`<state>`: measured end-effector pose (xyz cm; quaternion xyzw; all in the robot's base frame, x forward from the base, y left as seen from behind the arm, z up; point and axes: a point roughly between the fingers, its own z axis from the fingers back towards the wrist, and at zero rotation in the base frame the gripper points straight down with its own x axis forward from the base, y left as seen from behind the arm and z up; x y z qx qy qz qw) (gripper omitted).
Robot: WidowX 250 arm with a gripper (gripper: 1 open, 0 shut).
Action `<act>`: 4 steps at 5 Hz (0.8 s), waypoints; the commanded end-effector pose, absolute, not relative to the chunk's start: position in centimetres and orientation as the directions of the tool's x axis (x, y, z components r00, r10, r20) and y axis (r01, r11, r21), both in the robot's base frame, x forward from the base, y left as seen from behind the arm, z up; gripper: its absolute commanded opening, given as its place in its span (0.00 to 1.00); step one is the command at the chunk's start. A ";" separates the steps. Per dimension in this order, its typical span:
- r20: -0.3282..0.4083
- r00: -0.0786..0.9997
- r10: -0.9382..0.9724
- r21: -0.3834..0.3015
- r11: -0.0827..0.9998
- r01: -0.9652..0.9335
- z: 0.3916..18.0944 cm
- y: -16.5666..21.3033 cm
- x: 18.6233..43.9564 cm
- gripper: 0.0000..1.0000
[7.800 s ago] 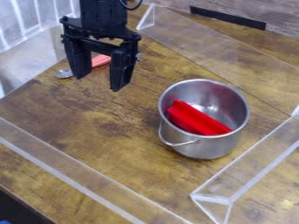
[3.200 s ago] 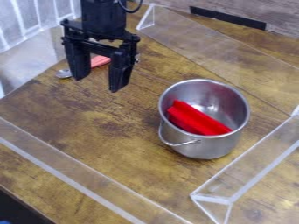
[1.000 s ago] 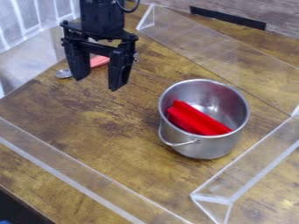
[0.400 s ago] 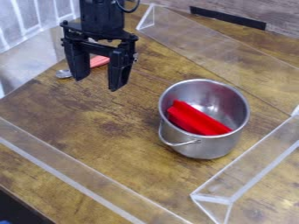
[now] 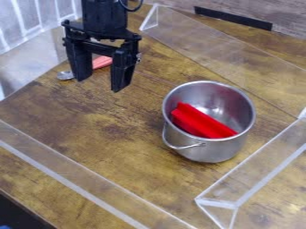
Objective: Put the red object in the silver pot
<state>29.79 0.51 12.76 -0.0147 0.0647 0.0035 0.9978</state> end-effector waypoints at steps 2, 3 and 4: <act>-0.100 0.993 0.059 -0.029 0.998 -0.063 13.3 0.8 30.2 1.00; -0.132 0.988 0.085 -0.030 0.996 -0.090 12.2 0.4 30.0 1.00; -0.133 0.972 0.193 -0.038 0.979 -0.200 11.7 -1.7 30.6 1.00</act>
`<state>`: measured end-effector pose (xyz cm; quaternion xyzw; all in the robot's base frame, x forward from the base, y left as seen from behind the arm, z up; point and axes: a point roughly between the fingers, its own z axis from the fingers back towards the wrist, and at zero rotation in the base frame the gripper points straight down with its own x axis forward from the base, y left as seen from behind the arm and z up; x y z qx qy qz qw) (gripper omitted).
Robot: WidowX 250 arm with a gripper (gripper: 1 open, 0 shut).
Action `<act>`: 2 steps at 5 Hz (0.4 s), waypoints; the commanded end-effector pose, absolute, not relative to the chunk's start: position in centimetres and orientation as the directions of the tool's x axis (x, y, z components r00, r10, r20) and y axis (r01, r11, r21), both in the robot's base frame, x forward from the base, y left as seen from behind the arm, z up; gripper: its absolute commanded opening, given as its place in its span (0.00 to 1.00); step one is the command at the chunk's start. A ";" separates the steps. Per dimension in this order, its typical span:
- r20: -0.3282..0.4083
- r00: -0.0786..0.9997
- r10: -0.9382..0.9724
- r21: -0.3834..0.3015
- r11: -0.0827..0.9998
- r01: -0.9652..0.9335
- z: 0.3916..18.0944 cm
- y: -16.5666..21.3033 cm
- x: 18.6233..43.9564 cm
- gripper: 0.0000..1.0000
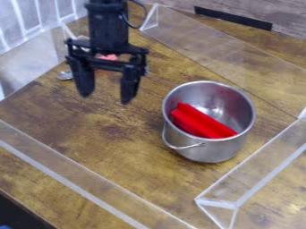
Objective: Put the red object in the silver pot
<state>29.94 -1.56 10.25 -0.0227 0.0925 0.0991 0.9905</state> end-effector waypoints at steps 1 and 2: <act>-0.124 0.948 0.294 -0.050 0.952 -0.302 11.7 -3.9 31.5 1.00; -0.104 0.922 0.373 -0.072 0.922 -0.381 11.9 -6.7 32.8 1.00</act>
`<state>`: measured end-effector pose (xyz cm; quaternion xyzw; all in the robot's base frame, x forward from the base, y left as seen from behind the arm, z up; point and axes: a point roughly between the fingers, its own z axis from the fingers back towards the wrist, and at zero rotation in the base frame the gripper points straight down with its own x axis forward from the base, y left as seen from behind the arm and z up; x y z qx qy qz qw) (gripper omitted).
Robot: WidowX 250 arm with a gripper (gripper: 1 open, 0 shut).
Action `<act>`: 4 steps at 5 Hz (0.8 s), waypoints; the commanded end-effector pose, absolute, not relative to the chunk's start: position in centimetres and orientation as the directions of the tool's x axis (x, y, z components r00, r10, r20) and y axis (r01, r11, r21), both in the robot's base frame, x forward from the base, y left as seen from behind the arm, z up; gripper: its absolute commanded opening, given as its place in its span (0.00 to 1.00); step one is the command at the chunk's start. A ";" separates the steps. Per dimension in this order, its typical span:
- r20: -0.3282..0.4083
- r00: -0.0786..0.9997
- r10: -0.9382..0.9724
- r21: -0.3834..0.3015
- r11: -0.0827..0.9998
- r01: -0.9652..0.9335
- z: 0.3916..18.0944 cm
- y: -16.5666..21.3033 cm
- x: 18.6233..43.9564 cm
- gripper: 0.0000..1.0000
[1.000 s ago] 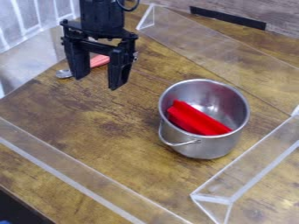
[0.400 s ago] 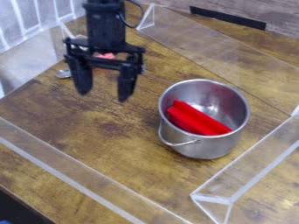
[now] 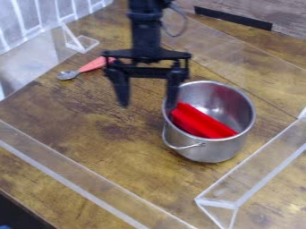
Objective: Put the red object in the silver pot
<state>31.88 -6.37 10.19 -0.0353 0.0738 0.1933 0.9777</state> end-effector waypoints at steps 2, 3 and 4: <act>-0.058 0.868 0.493 -0.116 0.860 -0.496 11.7 -12.1 35.2 1.00; -0.037 0.844 0.535 -0.140 0.834 -0.534 11.5 -13.4 36.3 1.00; -0.016 0.839 0.543 -0.145 0.829 -0.540 10.8 -13.0 36.7 1.00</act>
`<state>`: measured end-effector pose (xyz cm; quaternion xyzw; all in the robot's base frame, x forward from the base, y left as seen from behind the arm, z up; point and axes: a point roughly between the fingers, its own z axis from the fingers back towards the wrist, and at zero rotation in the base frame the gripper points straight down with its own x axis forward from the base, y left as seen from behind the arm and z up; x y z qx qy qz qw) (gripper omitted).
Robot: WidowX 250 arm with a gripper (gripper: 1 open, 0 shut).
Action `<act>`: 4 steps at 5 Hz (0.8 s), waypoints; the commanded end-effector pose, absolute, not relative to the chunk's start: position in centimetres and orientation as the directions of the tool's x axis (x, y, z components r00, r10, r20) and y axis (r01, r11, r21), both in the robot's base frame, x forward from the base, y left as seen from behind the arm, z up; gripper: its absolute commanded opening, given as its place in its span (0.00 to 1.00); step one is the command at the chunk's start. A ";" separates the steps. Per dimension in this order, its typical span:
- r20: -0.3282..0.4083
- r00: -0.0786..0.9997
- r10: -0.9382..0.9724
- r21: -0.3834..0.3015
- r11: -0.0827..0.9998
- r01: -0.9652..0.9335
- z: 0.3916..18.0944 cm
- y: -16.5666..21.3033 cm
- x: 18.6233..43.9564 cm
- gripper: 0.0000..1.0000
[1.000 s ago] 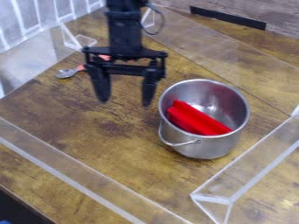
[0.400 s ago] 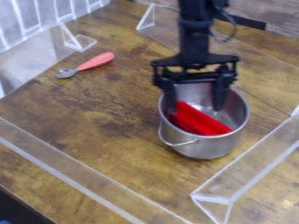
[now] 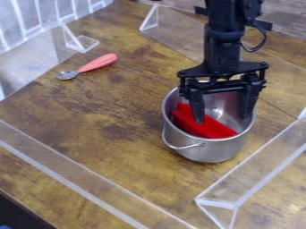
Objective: Put the red object in the silver pot
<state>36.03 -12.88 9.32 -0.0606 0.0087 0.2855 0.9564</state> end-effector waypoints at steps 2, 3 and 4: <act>0.003 0.829 0.559 -0.151 0.820 -0.552 10.0 -11.8 37.0 1.00; 0.011 0.828 0.560 -0.149 0.820 -0.552 9.8 -11.2 37.2 1.00; 0.026 0.828 0.560 -0.150 0.821 -0.551 9.7 -10.9 37.5 1.00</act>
